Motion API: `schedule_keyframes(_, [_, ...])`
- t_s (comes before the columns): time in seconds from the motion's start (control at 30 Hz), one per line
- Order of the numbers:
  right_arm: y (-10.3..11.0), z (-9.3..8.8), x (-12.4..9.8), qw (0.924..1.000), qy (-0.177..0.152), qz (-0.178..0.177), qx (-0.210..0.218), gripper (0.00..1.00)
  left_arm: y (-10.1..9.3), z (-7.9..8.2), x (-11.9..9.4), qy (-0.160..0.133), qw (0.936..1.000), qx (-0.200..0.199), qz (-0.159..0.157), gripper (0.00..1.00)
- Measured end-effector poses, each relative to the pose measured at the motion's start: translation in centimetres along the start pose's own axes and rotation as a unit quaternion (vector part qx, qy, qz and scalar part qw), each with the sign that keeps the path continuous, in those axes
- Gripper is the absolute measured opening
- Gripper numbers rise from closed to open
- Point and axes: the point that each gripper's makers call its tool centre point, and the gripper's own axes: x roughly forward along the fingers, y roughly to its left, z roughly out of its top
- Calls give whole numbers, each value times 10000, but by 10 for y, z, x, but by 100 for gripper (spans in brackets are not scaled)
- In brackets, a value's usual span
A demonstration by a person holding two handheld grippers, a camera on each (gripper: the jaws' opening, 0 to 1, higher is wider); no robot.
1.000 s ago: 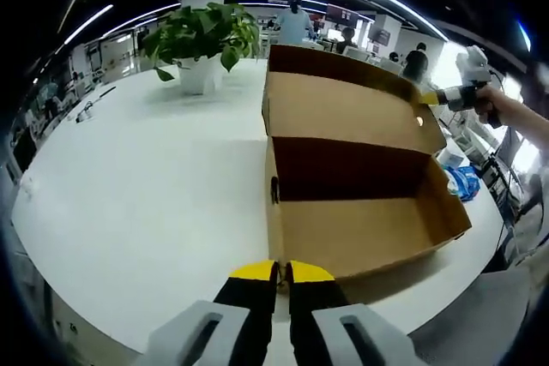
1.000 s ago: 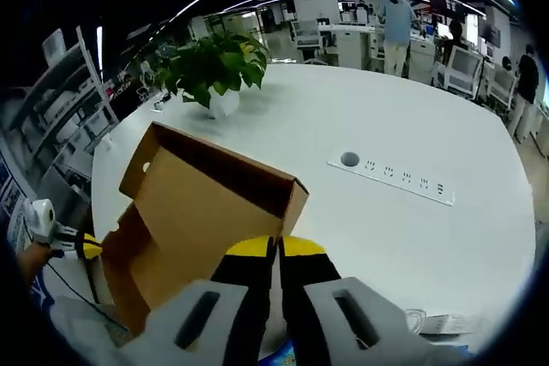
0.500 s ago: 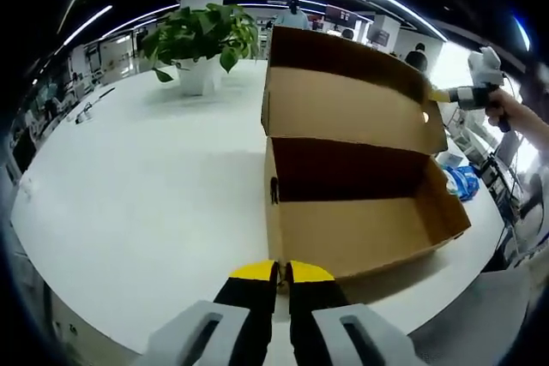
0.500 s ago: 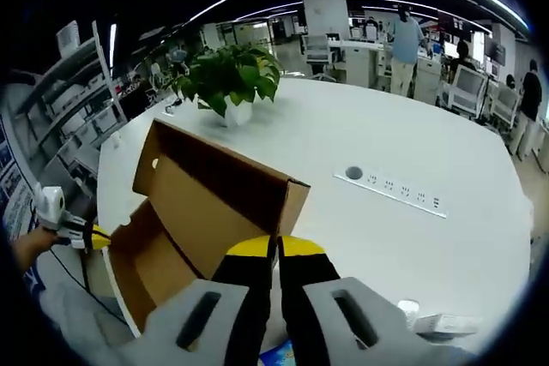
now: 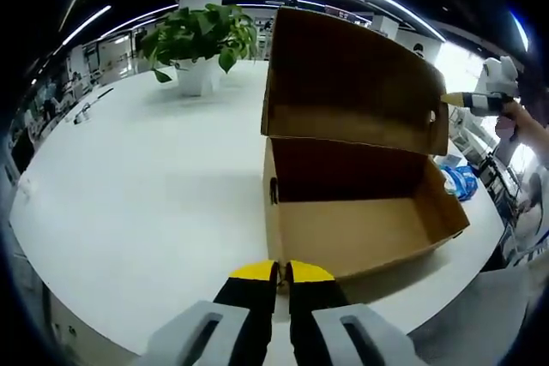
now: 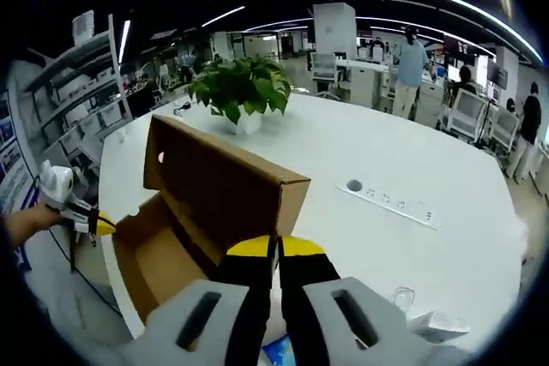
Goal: Operate the shoe box by opening the lid, removing the specified soft item, and placing it in the target area until the item is outside and the box remains undamaged.
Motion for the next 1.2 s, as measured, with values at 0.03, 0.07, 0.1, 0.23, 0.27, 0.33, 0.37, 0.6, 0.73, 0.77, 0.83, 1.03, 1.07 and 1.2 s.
schedule_keyframes(0.03, [2,-1,-2,10000,-13,-16,-33,0,0,0,0,-2,10000,1,-2,4])
schedule_keyframes(0.07, [4,-2,-4,10000,-25,-18,-32,0,0,0,0,-4,10000,4,-10,4])
schedule_keyframes(0.1, [5,-2,-6,10000,-46,-29,-37,0,0,0,0,-5,10000,2,-15,4])
schedule_keyframes(0.23, [10,-4,-11,9999,-122,-72,-88,0,0,0,-1,-13,10000,7,-30,4])
schedule_keyframes(0.27, [11,-5,-13,9998,-134,-80,-79,0,0,0,-1,-15,10000,19,-28,4])
schedule_keyframes(0.33, [14,-6,-16,9997,-176,-108,-110,0,0,0,-1,-23,10000,31,-30,4])
schedule_keyframes(0.37, [16,-7,-17,9997,-185,-117,-120,0,0,0,-1,-27,10000,34,-33,4])
schedule_keyframes(0.6, [26,-13,-26,9993,-279,-228,-110,0,0,0,-1,-76,9999,-11,-66,4])
schedule_keyframes(0.73, [29,-16,-30,9990,-339,-285,-41,1,0,1,-1,-146,9999,28,-56,4])
schedule_keyframes(0.77, [30,-17,-31,9989,-358,-304,-29,1,1,1,-1,-158,9999,29,-58,4])
schedule_keyframes(0.83, [33,-19,-33,9986,-396,-355,-68,1,1,1,-1,-170,9998,20,-63,5])
schedule_keyframes(1.03, [40,-25,-38,9976,-466,-460,-241,1,1,1,-1,-184,9998,66,-44,5])
schedule_keyframes(1.07, [41,-27,-39,9975,-474,-461,-266,1,1,1,-1,-183,9998,67,-46,5])
schedule_keyframes(1.2, [43,-31,-41,9976,-498,-439,-192,2,1,0,-2,-179,9998,86,-61,5])
